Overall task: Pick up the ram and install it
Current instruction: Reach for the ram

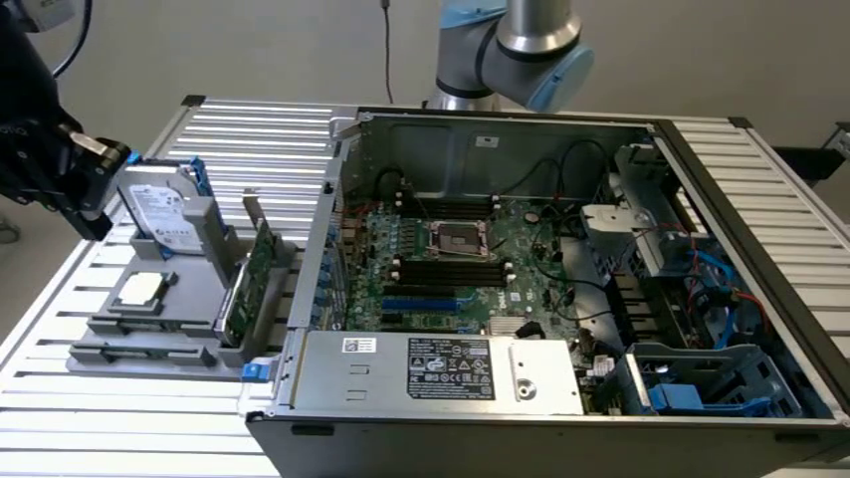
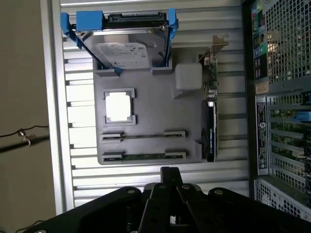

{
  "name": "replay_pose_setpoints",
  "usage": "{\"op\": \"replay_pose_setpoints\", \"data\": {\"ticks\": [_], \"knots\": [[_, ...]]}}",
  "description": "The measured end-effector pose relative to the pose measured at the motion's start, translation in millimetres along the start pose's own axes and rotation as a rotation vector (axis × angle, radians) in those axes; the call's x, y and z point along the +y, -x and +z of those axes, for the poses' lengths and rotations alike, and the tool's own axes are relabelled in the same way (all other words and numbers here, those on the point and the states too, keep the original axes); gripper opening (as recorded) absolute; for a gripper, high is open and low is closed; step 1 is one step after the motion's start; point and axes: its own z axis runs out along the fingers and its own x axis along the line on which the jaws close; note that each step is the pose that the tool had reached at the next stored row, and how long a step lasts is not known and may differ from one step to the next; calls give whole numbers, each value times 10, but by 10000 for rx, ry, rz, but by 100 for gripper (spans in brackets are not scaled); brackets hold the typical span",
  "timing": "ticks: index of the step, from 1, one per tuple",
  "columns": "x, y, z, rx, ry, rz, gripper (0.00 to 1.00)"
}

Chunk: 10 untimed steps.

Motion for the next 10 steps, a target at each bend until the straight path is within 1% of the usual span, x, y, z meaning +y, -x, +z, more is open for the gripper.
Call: {"op": "replay_pose_setpoints", "data": {"ticks": [4,5,8,10], "knots": [[-41,-155,29,18,-2,1,11],[-42,-173,34,32,-3,1,11],[-43,-175,41,105,-9,-16,11],[-43,-175,41,109,-10,-17,11]]}}
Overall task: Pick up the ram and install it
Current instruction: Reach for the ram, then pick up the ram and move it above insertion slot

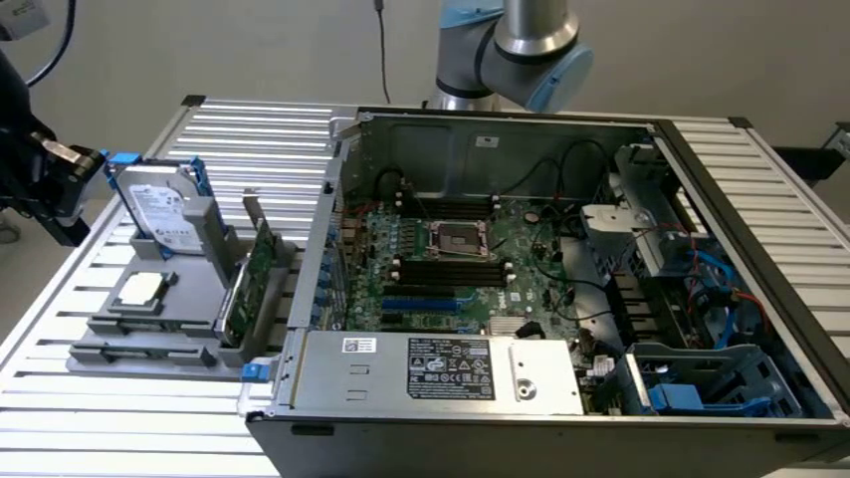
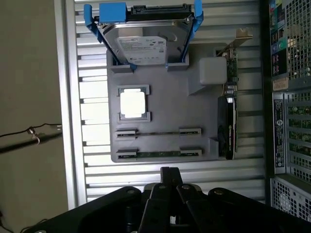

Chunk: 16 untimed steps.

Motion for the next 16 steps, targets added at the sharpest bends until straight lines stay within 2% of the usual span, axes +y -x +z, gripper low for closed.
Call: {"op": "replay_pose_setpoints", "data": {"ticks": [16], "knots": [[0,0,0,0,0,-1,11]]}}
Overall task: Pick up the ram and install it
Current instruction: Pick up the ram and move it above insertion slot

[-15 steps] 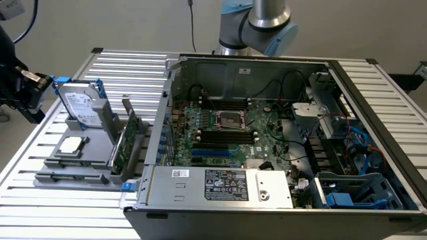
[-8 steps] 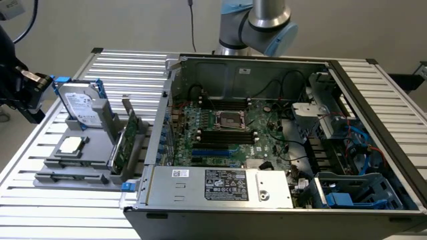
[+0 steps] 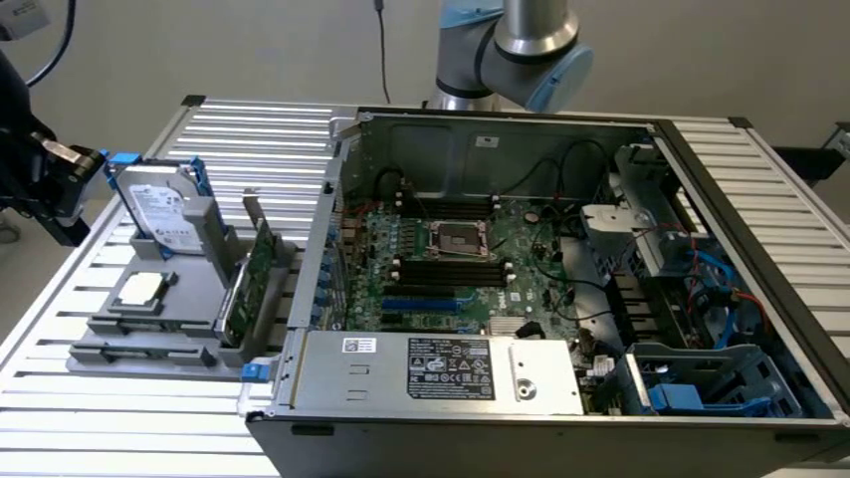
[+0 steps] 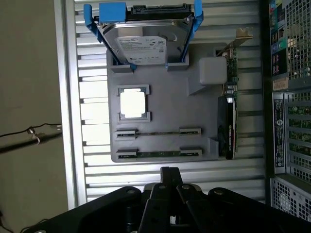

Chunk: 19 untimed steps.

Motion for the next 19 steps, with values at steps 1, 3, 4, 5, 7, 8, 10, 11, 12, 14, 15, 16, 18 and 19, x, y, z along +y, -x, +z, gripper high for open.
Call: {"op": "replay_pose_setpoints", "data": {"ticks": [1,3,4,5,7,8,10,11,12,14,15,16,18,19], "knots": [[0,0,0,0,0,0,11],[0,0,5,2,1,0,11],[-2,0,17,21,-1,-24,11],[-3,-1,25,41,-4,-146,11],[-4,-1,38,72,-7,-506,11],[-4,-1,43,82,-8,-686,11],[-5,-1,53,102,-11,-1050,11],[-5,0,58,117,-12,-1231,11],[-5,0,62,140,-13,-1409,11],[-6,0,73,185,-16,-1767,11],[-6,-1,77,208,-18,-1946,11],[-6,0,82,232,-19,-2142,11],[-7,0,92,277,-23,-2500,11],[-7,-1,97,299,-24,-2678,11]]}}
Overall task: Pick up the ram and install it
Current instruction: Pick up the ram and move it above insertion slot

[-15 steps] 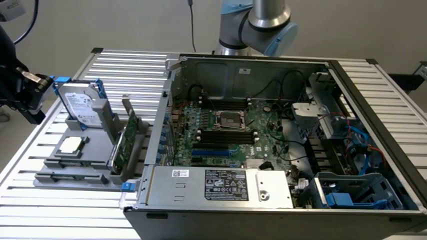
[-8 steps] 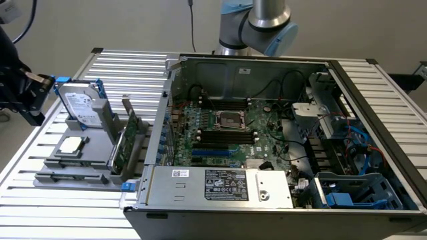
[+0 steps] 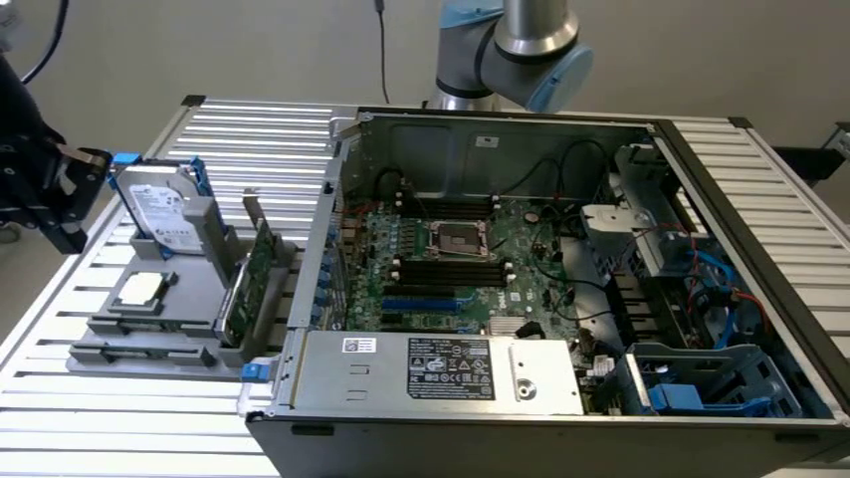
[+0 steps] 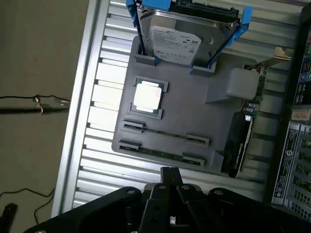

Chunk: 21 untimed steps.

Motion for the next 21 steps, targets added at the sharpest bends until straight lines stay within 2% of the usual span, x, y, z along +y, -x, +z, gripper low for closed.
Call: {"op": "replay_pose_setpoints", "data": {"ticks": [7,21], "knots": [[-2,1,34,141,-12,-1265,11],[-6,3,113,269,-77,-3802,11]]}}
